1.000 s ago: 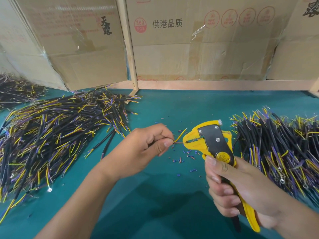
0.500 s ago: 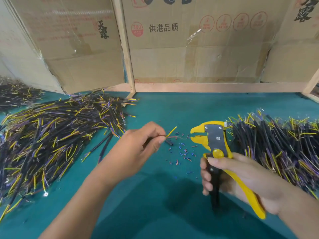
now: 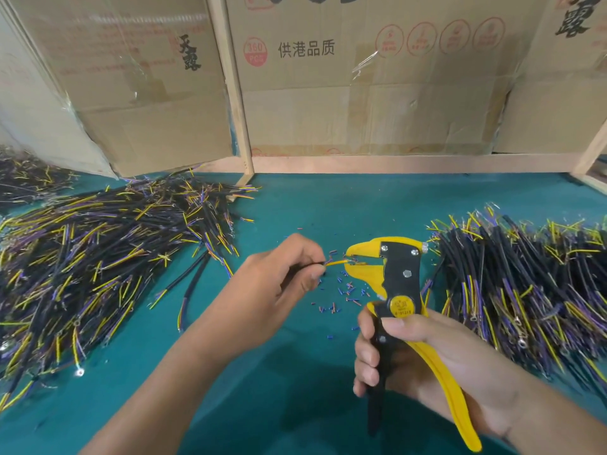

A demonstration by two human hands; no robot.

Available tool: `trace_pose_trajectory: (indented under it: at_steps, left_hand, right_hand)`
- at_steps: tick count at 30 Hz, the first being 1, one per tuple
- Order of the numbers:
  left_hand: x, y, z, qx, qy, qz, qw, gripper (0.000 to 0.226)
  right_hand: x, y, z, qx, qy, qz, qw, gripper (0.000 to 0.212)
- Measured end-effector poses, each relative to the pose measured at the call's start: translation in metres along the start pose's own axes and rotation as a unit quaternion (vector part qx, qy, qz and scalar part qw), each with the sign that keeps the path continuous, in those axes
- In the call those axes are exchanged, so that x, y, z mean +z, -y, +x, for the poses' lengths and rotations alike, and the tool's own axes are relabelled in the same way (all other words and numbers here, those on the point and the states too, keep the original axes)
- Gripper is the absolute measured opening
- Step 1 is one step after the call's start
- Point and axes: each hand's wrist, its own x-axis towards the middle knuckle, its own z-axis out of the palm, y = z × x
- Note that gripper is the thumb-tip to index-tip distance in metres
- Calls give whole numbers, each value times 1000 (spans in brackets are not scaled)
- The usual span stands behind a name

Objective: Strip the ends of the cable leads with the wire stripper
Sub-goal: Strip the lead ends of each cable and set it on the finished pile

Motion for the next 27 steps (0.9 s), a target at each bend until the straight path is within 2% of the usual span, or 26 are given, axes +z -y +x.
trace_pose_trajectory:
  at_steps: [1, 3, 5, 20, 27]
  left_hand:
    - [0, 0, 0, -2, -1, 1, 1000, 5]
    - [-2, 0, 0, -6, -4, 2, 1000, 6]
    - [-2, 0, -1, -8, -4, 0, 1000, 6]
    - [4, -2, -1, -2, 15, -42, 999, 4]
    - [4, -1, -1, -2, 24, -38, 999, 3]
  right_hand:
    - [-13, -3, -19, -46, 64, -4, 997, 26]
    - [-22, 6, -21, -46, 34, -35, 998, 24]
    - [-22, -1, -17, -48, 51, -62, 996, 25]
    - [-20, -2, -14, -57, 25, -52, 997, 28]
    - [-20, -3, -17, -41, 19, -58, 997, 41]
